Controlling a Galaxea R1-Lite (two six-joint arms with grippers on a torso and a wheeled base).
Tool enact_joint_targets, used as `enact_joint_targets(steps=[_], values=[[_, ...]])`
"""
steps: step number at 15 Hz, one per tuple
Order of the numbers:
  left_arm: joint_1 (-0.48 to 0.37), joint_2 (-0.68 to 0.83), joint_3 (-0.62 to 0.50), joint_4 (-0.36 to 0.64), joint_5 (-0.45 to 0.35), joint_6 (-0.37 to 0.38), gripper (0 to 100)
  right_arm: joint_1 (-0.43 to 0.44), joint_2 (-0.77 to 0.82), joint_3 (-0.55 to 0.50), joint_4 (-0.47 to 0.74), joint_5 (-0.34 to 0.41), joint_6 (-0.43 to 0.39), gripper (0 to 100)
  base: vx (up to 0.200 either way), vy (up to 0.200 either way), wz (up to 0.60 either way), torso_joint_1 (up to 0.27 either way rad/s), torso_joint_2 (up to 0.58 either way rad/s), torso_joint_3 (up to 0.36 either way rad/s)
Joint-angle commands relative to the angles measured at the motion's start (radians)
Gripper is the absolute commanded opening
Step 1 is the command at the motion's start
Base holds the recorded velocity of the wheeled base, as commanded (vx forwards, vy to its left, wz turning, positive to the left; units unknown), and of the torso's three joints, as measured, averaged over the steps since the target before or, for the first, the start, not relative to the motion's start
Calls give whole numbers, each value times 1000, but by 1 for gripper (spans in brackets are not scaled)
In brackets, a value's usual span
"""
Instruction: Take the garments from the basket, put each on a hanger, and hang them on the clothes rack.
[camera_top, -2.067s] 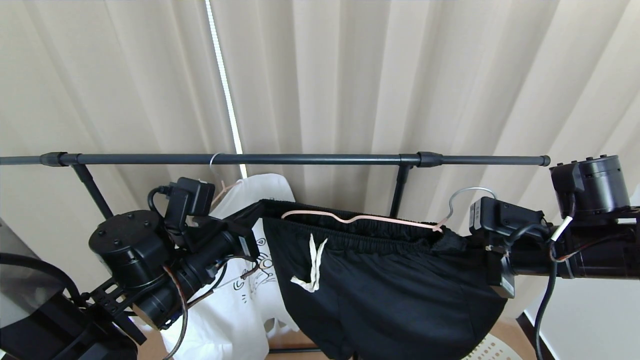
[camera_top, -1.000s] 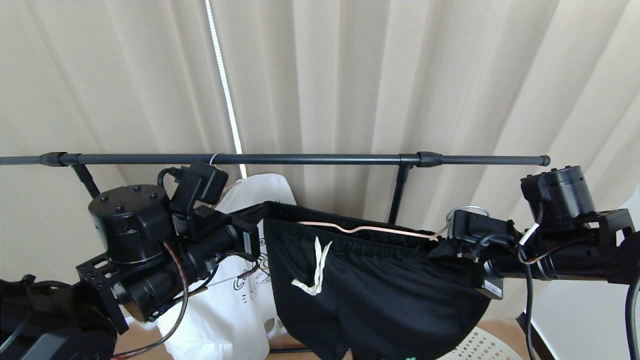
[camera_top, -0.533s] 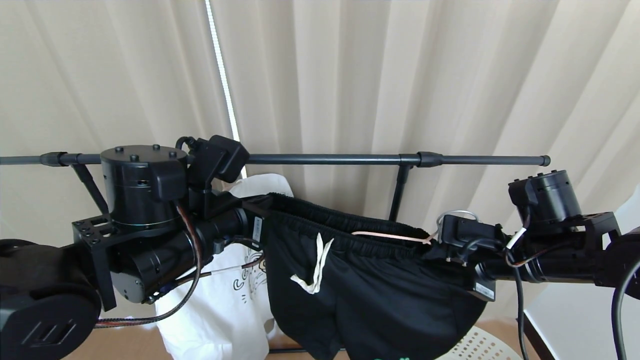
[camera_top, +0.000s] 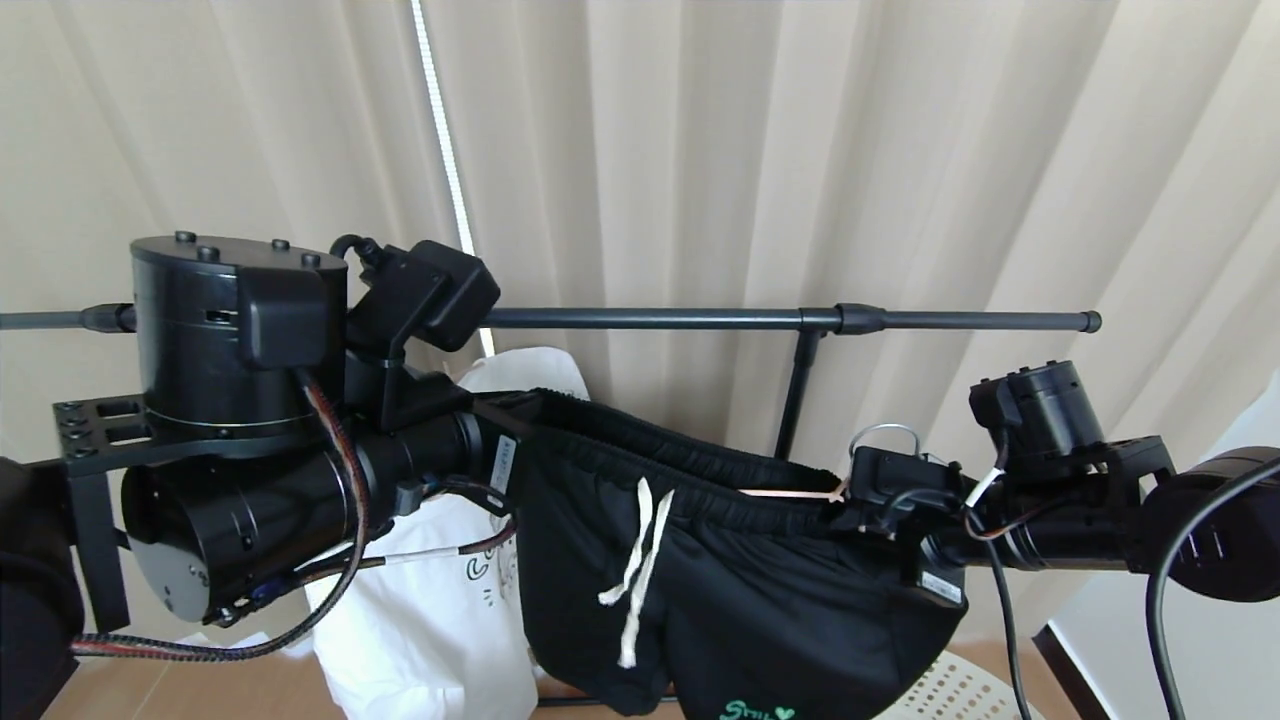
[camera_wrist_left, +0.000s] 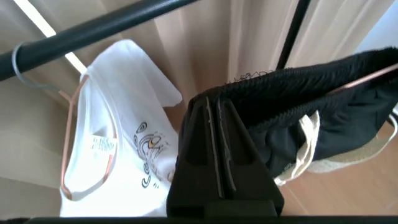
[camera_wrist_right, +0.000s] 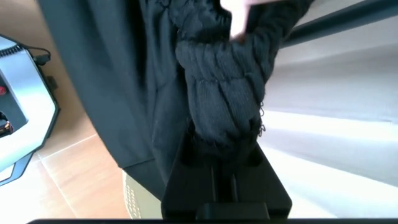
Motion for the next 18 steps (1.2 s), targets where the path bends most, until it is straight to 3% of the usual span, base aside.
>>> enact_joint_targets(steps=[1,6,8,18], values=[[-56,-10,-16,29,9,0,0,16,16,-14,0,-17,10,0,0,0,0,0,0,0],[-136,4,-30,87,12,-5,0,123,9,-42,0,-81,211,0,0,0,0,0,0,0],[-159,23,-25,87,12,-9,0,148,-2,-45,-3,-79,252,0,0,0,0,0,0,0],[-274,58,41,84,8,-109,0,203,-27,29,-218,-73,289,0,0,0,0,0,0,0]])
